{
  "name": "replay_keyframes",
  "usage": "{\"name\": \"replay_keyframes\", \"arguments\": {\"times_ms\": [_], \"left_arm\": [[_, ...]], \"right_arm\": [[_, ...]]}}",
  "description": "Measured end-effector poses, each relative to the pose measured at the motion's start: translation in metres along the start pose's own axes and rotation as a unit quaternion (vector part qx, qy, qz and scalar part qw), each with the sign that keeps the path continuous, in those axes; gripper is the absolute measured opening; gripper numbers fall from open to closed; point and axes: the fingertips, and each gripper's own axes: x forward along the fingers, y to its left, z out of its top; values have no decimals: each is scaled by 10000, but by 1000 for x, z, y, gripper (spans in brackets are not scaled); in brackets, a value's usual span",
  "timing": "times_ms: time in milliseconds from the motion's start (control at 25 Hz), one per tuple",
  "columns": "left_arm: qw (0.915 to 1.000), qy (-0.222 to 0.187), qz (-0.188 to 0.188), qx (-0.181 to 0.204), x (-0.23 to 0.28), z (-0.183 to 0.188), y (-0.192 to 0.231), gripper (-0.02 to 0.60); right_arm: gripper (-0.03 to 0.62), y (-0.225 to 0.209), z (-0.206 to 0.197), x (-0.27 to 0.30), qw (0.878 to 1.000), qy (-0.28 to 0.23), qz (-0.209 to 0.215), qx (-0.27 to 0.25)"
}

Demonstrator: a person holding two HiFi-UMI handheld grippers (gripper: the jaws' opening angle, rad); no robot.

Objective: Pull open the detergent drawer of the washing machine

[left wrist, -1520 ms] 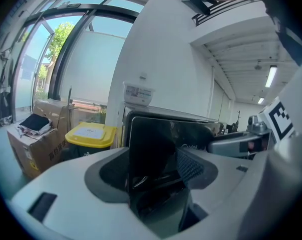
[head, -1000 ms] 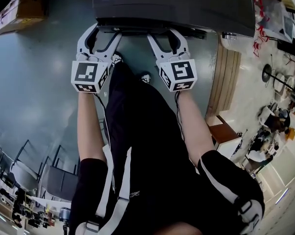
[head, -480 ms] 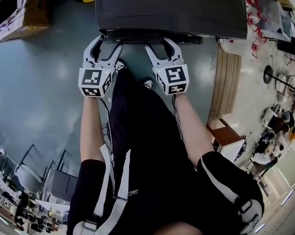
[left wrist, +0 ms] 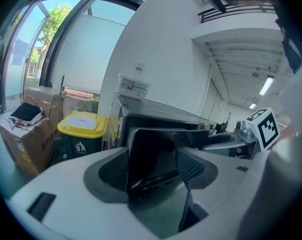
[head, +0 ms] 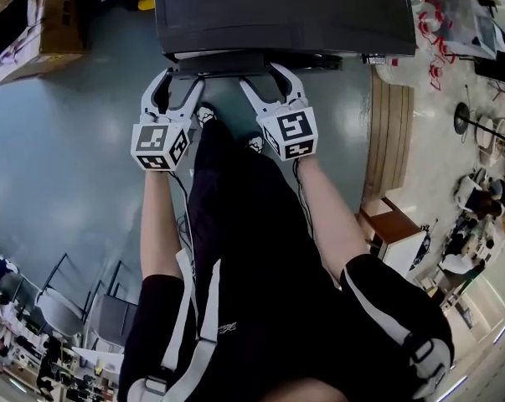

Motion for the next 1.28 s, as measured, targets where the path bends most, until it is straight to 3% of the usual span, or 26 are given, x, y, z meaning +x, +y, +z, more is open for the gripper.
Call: {"name": "replay_keyframes", "arguments": {"times_ms": [200, 560, 880, 1280], "left_arm": [[9996, 149, -73, 211, -1, 3, -10, 302], [9985, 389, -382, 109, 10, 4, -5, 306], [9965, 554, -562, 266, 15, 2, -9, 314], [9970, 509, -483, 333, 16, 2, -9, 314]], "right_arm": [[309, 2, 5, -5, 10000, 48, 51, -56], [263, -5, 7, 2, 9997, 160, -106, 172], [268, -5, 6, 3, 9988, 387, -207, 204], [265, -6, 11, 3, 9989, 327, -263, 220]]}}
